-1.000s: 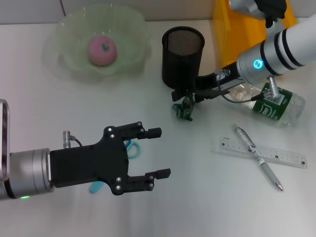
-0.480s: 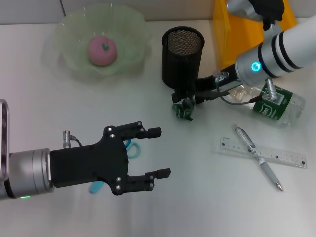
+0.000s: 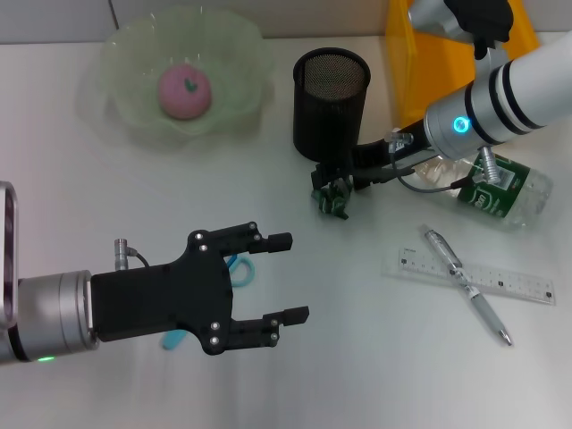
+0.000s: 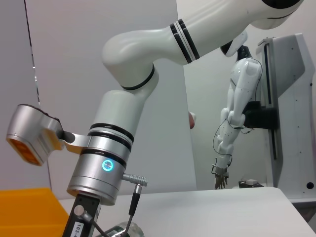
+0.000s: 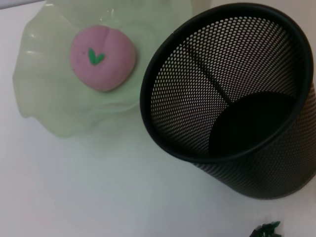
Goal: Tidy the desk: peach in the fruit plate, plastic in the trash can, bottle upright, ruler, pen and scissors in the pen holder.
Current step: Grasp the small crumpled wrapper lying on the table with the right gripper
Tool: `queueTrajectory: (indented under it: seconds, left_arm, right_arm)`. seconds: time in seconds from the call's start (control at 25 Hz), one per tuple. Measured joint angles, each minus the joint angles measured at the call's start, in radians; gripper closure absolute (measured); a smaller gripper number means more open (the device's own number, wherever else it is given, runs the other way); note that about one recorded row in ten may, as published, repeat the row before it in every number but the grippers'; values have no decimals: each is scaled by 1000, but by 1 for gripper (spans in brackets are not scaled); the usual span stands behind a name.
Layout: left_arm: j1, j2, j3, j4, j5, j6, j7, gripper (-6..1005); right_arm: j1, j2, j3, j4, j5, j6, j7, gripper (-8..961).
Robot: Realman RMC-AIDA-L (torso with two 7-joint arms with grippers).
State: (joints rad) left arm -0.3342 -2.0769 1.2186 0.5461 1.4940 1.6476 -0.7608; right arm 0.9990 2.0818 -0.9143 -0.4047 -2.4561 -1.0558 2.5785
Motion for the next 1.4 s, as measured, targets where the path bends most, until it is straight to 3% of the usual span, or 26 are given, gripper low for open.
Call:
queueTrajectory:
  seconds: [0.6, 1.16, 1.4]
  left_arm:
    - [-2, 0, 0, -7, -8, 0, 25, 264]
    - [0, 0, 1, -14, -15, 0, 26, 265]
    - [1, 0, 1, -14, -15, 0, 26, 265]
  right_arm:
    - [4, 0, -1, 4, 0, 3, 0, 200]
    - [16, 3, -47, 11, 10, 4, 1, 548]
    - [16, 3, -47, 11, 12, 4, 1, 544]
